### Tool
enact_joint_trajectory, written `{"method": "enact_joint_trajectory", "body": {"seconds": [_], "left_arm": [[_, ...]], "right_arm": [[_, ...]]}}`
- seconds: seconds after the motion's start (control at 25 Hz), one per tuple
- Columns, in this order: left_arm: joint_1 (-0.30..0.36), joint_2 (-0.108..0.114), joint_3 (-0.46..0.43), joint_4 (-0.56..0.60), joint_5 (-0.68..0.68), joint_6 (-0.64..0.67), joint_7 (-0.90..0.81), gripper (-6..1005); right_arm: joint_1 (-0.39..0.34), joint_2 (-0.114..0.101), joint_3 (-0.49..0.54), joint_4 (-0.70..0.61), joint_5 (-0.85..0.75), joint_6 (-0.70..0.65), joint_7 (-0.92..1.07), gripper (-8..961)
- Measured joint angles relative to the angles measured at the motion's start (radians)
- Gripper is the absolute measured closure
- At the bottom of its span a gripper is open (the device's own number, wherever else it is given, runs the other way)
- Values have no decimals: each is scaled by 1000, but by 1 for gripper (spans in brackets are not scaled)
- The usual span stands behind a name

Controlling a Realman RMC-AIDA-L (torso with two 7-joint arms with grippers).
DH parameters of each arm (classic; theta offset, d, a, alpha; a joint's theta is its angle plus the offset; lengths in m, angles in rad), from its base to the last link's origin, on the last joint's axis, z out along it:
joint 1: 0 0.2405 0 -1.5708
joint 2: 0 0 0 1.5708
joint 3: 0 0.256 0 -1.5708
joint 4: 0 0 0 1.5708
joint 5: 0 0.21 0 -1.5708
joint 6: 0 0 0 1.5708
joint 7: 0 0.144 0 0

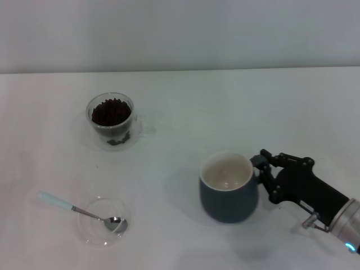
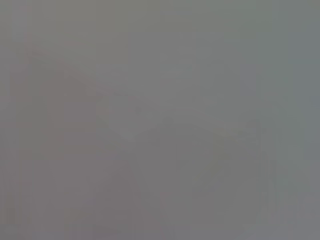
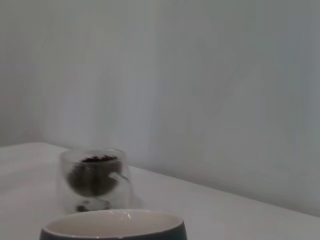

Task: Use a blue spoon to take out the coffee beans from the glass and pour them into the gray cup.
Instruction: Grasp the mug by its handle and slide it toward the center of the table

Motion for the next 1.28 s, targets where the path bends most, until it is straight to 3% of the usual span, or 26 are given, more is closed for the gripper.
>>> {"method": "enact_joint_trajectory", "body": {"seconds": [0.56,1.0,1.28], "left_arm": [[0,-3,5,-9,7,0,-2,286],[-3,-4,6,-12,7,0,-2,285],[-5,-4,6,-12,7,0,-2,285]], "right_arm": [[20,5,-61,-59,3,41,2,799],[79,8,-102,-74,2,138,-8,800],[90,4,-113,-72,-3,142,-9,720]]}}
